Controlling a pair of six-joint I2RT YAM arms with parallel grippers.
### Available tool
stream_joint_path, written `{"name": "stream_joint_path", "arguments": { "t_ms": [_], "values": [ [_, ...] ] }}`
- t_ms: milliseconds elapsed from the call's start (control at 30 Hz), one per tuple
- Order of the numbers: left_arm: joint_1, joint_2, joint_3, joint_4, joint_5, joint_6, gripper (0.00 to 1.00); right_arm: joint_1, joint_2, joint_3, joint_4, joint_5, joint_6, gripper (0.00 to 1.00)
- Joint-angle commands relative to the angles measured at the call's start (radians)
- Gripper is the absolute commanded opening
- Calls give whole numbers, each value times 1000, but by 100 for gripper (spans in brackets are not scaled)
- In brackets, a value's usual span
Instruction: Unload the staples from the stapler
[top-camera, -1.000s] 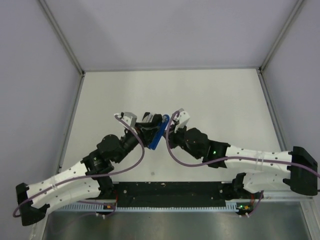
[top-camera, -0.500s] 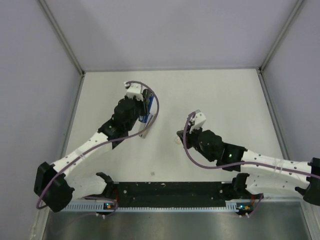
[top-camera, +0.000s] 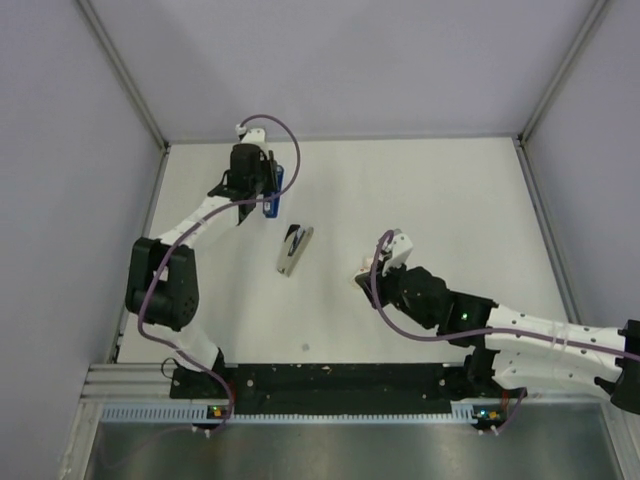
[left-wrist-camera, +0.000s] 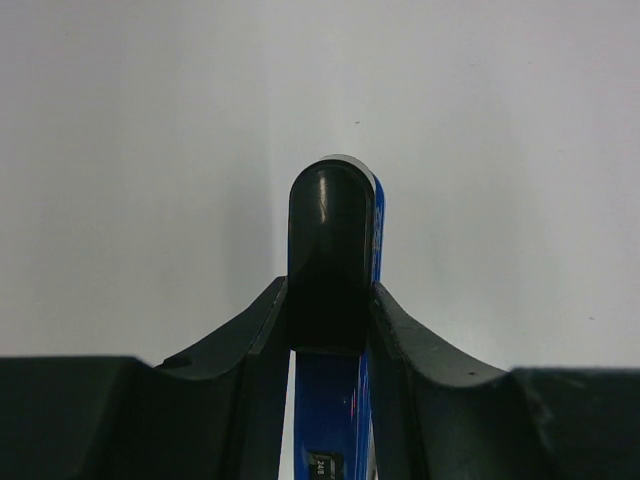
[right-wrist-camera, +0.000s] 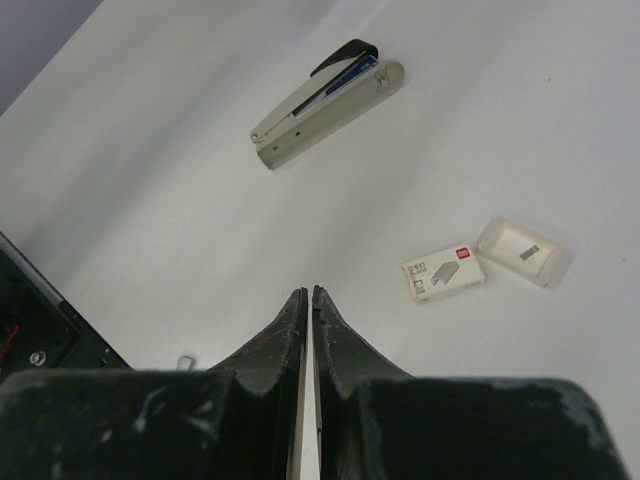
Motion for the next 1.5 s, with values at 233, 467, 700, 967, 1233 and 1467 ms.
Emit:
{"name": "stream_joint_path", "arguments": {
  "t_ms": [233, 467, 700, 967, 1233, 1467],
  "values": [
    [174, 226, 184, 28, 93, 44, 0, -11, -71, -38, 19, -76, 31, 9],
    [178, 323, 312, -141, 21, 111, 2, -9, -91, -52, 19, -68, 23, 13],
    [180, 382, 350, -186, 5, 147, 21, -9, -85, -55, 19, -73, 31, 18],
    [180, 387, 344, -195, 4, 153, 35, -11, -82, -58, 19, -76, 42, 23],
    [175, 240, 303, -167, 48, 98, 98, -9, -56, -53, 23, -83, 49, 28],
    [146, 19, 164, -138, 149, -25, 98, -9, -26, -47, 45, -103, 56, 30]
  ]
}}
